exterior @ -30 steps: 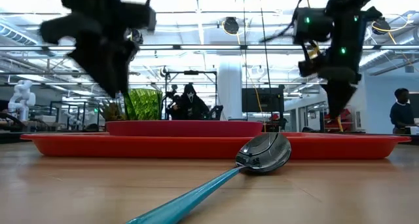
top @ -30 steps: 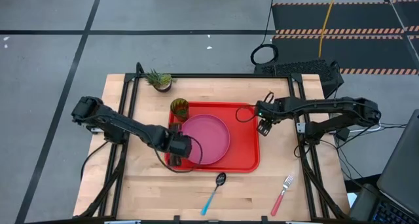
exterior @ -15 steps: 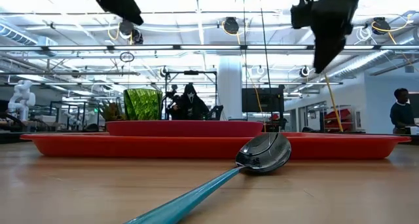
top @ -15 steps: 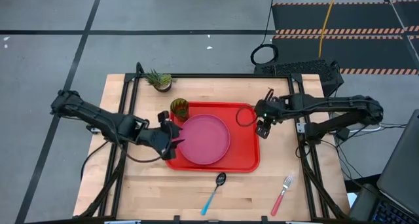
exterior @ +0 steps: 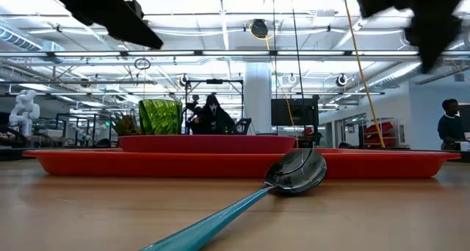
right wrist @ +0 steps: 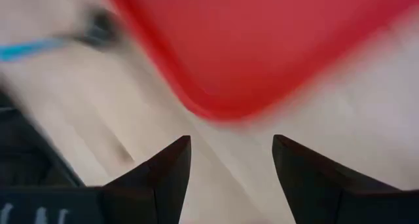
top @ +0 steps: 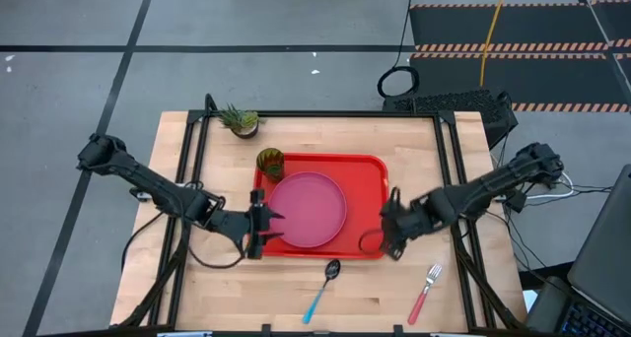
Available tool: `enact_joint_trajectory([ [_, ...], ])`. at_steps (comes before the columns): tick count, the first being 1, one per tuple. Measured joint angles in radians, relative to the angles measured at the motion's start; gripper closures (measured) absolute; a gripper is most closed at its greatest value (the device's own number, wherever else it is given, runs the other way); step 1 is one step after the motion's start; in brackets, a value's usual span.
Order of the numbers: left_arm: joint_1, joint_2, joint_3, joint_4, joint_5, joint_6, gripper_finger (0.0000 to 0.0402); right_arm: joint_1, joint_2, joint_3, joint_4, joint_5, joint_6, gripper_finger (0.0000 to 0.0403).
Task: Pick and place plate/cup/fork/spoon on tray
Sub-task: Put the pink fork on the orange tray to the right of the pink plate
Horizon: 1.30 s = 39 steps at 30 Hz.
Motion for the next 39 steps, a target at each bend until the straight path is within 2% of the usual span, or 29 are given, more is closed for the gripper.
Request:
enact_joint_trajectory([
  [3, -0.038, 0.000, 0.014, -0.014, 0.018, -0.027, 0.0193, 0.072, 0.031, 0.000, 0.209, 0.088, -0.123, 0.0195],
  [6, -0.084, 0.000, 0.047, -0.046, 0.019, -0.040, 0.0193, 0.124, 0.082, 0.000, 0.403, 0.112, -0.275, 0.0195],
  [8, -0.111, 0.000, 0.066, -0.061, 0.020, -0.070, 0.0193, 0.146, 0.120, 0.001, 0.444, 0.105, -0.323, 0.0195],
  [11, -0.145, 0.022, 0.093, -0.080, 0.020, -0.156, 0.0193, 0.161, 0.160, 0.000, 0.380, 0.038, -0.320, 0.0195],
  [17, -0.200, 0.128, 0.140, -0.106, 0.006, -0.280, 0.0193, 0.216, 0.192, -0.001, 0.066, -0.145, -0.249, 0.0195],
  [21, -0.198, 0.203, 0.176, -0.103, -0.026, -0.337, 0.0193, 0.285, 0.185, -0.001, -0.001, -0.203, -0.239, 0.0195],
  [27, -0.198, 0.320, 0.271, -0.080, -0.035, -0.400, 0.0193, 0.394, 0.191, -0.001, -0.005, -0.230, -0.293, 0.0195],
  [34, -0.168, 0.441, 0.412, -0.148, -0.036, -0.499, 0.0193, 0.488, 0.190, -0.001, -0.013, -0.166, -0.452, 0.0195],
  [39, -0.138, 0.502, 0.492, -0.212, -0.036, -0.605, 0.0193, 0.521, 0.189, -0.054, 0.049, -0.150, -0.514, 0.0195],
])
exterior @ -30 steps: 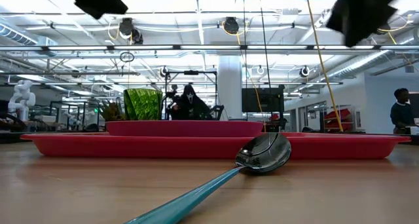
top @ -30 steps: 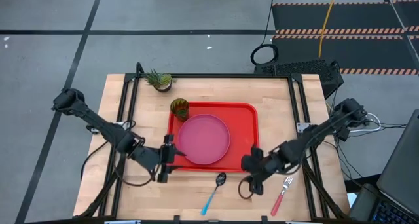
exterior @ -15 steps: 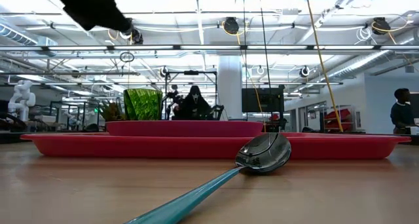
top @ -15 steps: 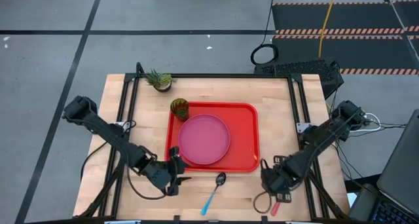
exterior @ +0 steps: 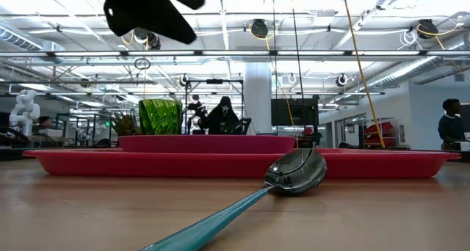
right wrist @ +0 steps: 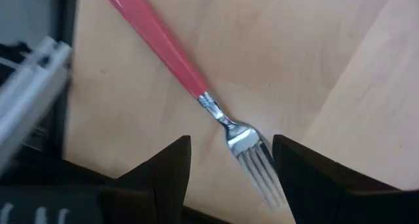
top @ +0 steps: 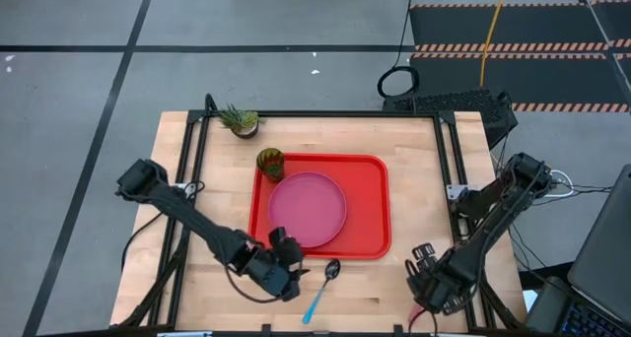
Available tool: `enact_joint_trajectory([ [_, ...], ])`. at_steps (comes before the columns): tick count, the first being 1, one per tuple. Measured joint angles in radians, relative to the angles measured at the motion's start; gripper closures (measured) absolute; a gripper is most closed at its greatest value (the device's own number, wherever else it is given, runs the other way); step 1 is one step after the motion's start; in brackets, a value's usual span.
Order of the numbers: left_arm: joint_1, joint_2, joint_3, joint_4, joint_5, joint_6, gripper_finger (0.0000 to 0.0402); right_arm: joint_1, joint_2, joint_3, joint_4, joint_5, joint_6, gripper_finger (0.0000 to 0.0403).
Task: Pick and place plate/cup/fork/spoon on tray
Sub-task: Put the pink fork on the orange tray to the right of the pink plate
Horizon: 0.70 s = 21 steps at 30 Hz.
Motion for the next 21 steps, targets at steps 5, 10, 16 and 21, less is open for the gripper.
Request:
enact_joint_trajectory([
  [5, 0.007, 0.054, 0.007, 0.025, 0.002, -0.116, 0.0193, 0.029, 0.000, -0.069, 0.099, -0.002, -0.055, 0.0195],
  [10, -0.014, 0.097, 0.007, 0.040, 0.008, -0.240, 0.0193, 0.058, 0.000, -0.109, 0.143, 0.029, -0.131, 0.0195],
  [16, -0.025, 0.099, 0.007, 0.046, -0.003, -0.301, 0.0193, 0.067, 0.000, -0.134, 0.188, 0.105, -0.226, 0.0195],
  [21, -0.023, 0.099, 0.007, 0.041, -0.002, -0.310, 0.0193, 0.071, 0.000, -0.178, 0.274, 0.107, -0.256, 0.0195],
])
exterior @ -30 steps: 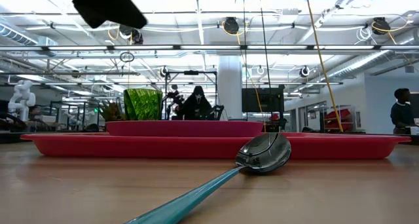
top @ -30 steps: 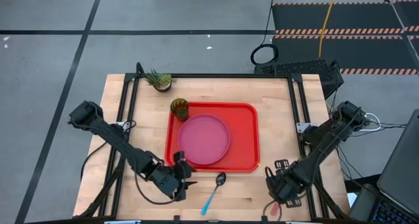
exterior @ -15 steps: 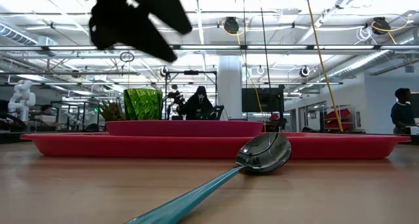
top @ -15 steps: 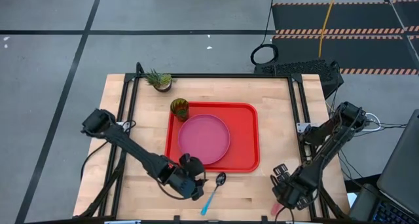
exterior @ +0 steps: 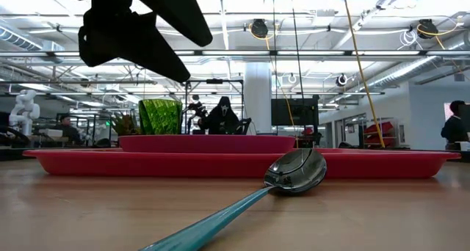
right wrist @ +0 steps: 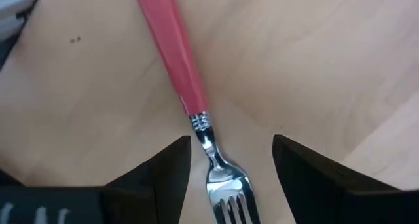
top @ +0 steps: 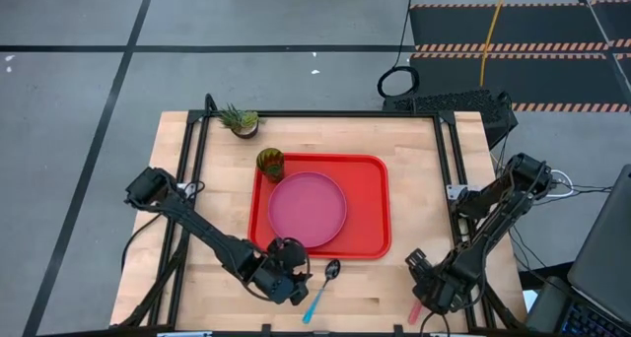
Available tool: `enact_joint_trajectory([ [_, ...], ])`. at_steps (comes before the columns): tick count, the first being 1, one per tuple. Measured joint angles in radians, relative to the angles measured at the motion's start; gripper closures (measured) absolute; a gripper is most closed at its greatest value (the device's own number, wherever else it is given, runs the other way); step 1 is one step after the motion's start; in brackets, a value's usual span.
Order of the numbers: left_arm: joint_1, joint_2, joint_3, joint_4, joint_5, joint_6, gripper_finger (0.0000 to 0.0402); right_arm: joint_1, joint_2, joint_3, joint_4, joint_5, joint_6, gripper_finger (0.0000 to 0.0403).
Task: Pick and place plate/cup/fork/spoon on tray
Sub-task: Put the pink fork on the orange tray to the right of the pink plate
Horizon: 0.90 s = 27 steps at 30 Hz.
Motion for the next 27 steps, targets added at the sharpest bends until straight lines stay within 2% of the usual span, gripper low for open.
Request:
enact_joint_trajectory([
  [6, 0.000, 0.000, 0.000, -0.002, 0.003, -0.020, 0.0193, 0.024, 0.000, -0.035, 0.052, 0.006, -0.013, 0.0195],
  [12, 0.003, 0.000, 0.000, -0.002, 0.004, -0.033, 0.0193, 0.046, 0.000, -0.053, 0.086, 0.081, -0.012, 0.0205],
  [27, 0.003, 0.000, 0.000, -0.001, 0.022, -0.033, 0.0193, 0.047, -0.002, -0.069, 0.105, 0.077, 0.002, 0.0367],
])
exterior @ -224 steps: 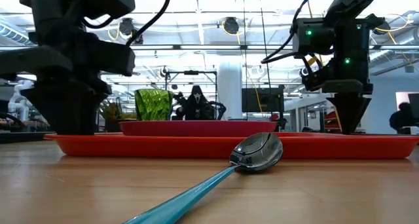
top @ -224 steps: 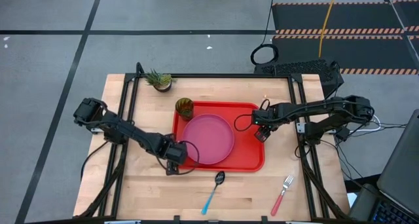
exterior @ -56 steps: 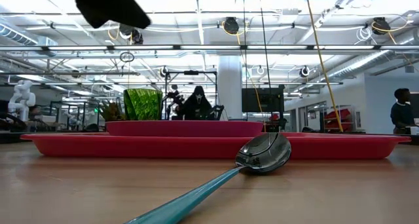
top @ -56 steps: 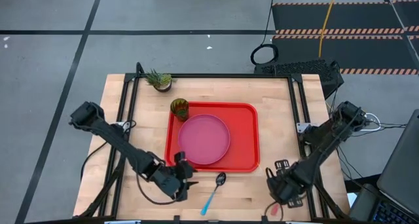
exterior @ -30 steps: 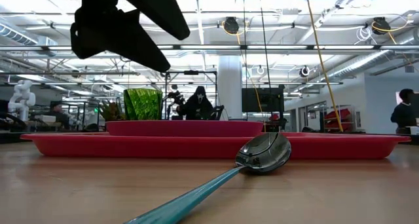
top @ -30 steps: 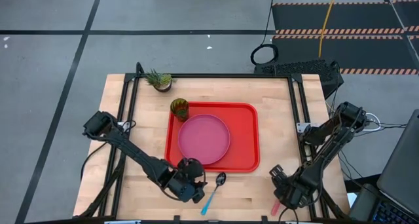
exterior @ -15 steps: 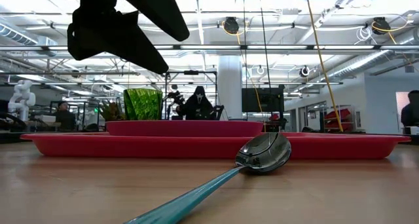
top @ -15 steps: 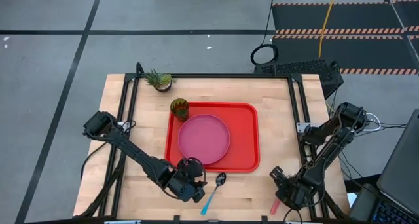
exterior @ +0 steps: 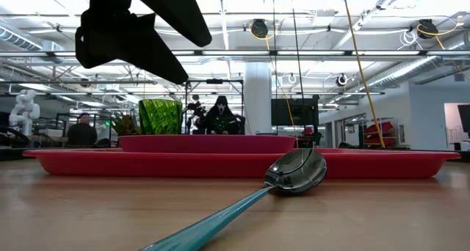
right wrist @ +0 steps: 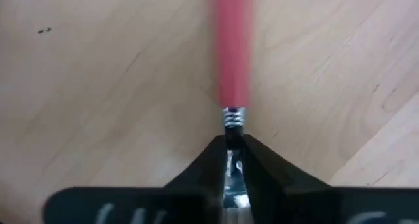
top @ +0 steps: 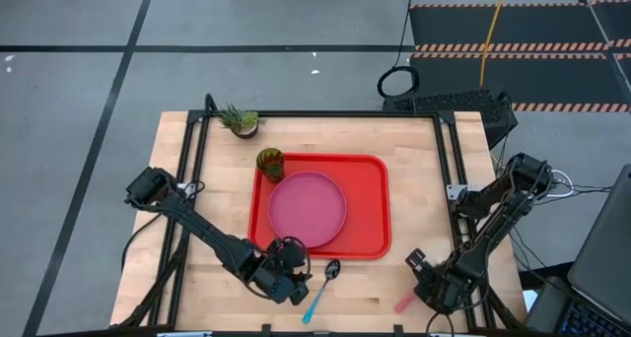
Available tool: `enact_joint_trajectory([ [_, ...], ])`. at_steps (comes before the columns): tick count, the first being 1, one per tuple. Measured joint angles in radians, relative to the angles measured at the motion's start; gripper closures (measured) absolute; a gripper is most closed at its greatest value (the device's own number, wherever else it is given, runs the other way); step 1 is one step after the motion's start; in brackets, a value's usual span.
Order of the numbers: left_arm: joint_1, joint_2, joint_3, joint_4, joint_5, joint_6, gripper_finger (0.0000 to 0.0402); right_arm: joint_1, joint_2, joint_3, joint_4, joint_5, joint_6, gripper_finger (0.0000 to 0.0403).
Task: Pick and place plate/cup/fork/spoon on tray
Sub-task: Put the pink fork on the orange tray to the right of the pink plate
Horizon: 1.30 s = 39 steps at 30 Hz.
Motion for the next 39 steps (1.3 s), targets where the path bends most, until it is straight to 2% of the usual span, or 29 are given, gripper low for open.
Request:
enact_joint_trajectory([
  [4, 0.000, 0.000, 0.000, 0.000, 0.000, 0.004, 0.0193, 0.000, 0.000, 0.000, 0.001, 0.000, -0.019, 0.0394],
  [14, 0.000, 0.000, 0.000, 0.000, 0.009, -0.001, 0.0193, 0.000, -0.010, 0.000, 0.001, 0.019, -0.027, 0.0398],
  [23, 0.001, 0.000, -0.001, 0.000, 0.011, -0.012, 0.0193, -0.038, -0.096, 0.000, -0.015, 0.029, -0.097, 0.0401],
  [29, 0.007, 0.000, -0.001, 0.000, 0.011, -0.007, 0.0193, -0.131, -0.148, 0.018, -0.118, 0.055, -0.280, 0.0402],
  [39, 0.006, 0.000, -0.001, 0.001, 0.011, 0.007, 0.0193, -0.385, -0.179, 0.083, -0.230, 0.059, -0.790, 0.0402],
])
